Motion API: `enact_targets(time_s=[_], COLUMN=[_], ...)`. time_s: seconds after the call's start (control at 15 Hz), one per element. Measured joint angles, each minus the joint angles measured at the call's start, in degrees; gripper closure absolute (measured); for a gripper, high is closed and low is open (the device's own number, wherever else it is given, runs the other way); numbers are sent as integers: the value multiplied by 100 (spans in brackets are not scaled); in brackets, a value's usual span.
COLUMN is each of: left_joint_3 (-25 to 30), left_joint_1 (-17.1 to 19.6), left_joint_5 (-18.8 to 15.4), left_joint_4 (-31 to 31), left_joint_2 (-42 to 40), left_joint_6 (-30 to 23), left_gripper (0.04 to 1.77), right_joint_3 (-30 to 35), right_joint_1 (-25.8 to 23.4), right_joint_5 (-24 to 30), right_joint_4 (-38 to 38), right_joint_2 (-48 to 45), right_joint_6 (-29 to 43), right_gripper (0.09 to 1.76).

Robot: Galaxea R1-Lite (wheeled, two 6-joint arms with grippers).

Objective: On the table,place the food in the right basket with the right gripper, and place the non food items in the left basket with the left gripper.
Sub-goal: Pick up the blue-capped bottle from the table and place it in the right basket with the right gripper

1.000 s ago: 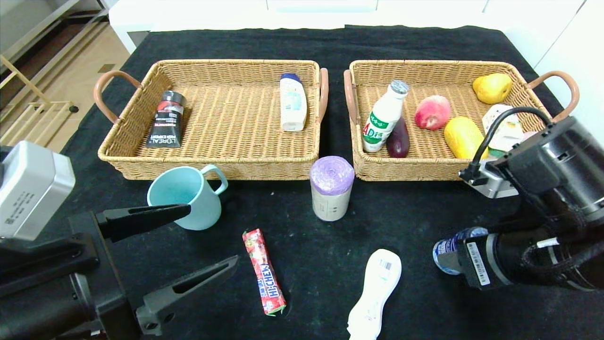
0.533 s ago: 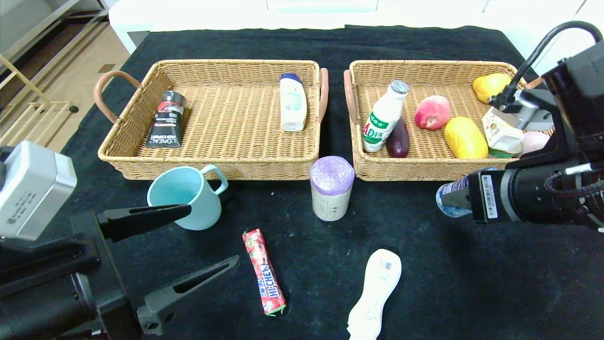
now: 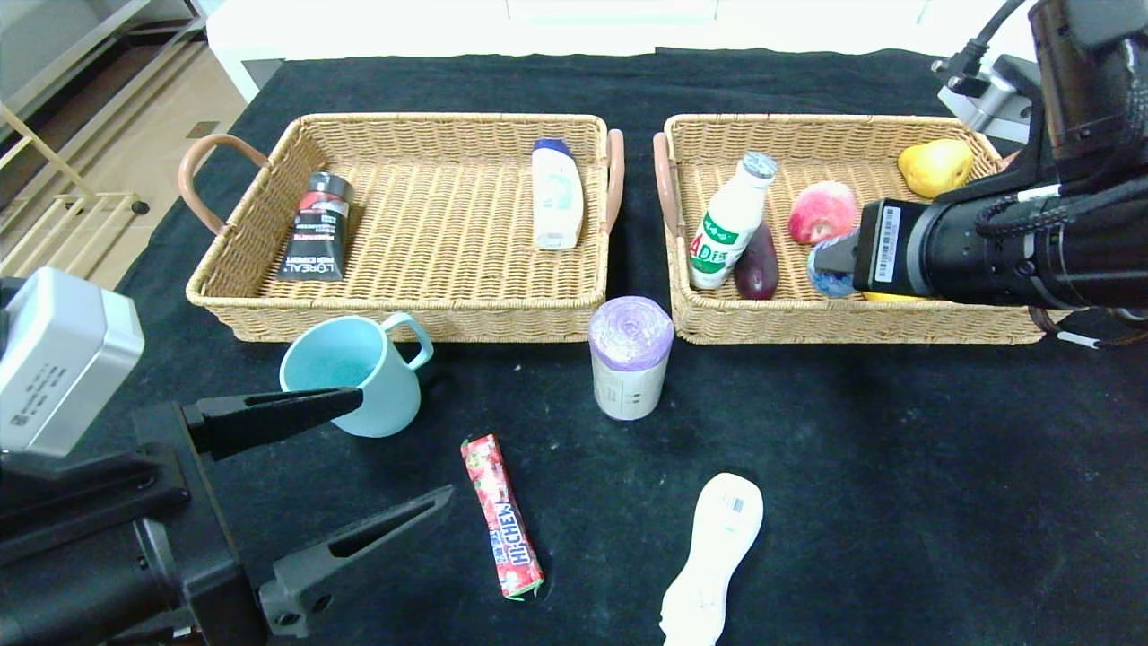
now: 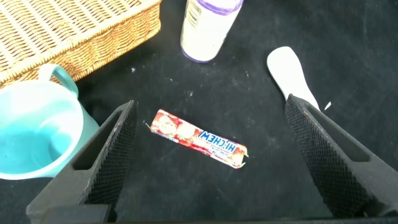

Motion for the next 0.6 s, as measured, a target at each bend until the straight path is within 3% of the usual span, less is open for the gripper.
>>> enact_targets(time_s=[0.4,0.6], left_joint_3=[0,0], left_joint_1=[0,0], left_joint_5=[0,-2], left_joint_4=[0,0], left_joint_2=[0,0], left_joint_6=[28,30], left_gripper=[9,9], right_joint_3=[-9,7], right_joint_1=[-182,-276], right_joint_5=[-215,-216], right_joint_4=[-1141,-1323], right_joint_2=[258,399], right_joint_6=[-9,-13], right_gripper=[92,92])
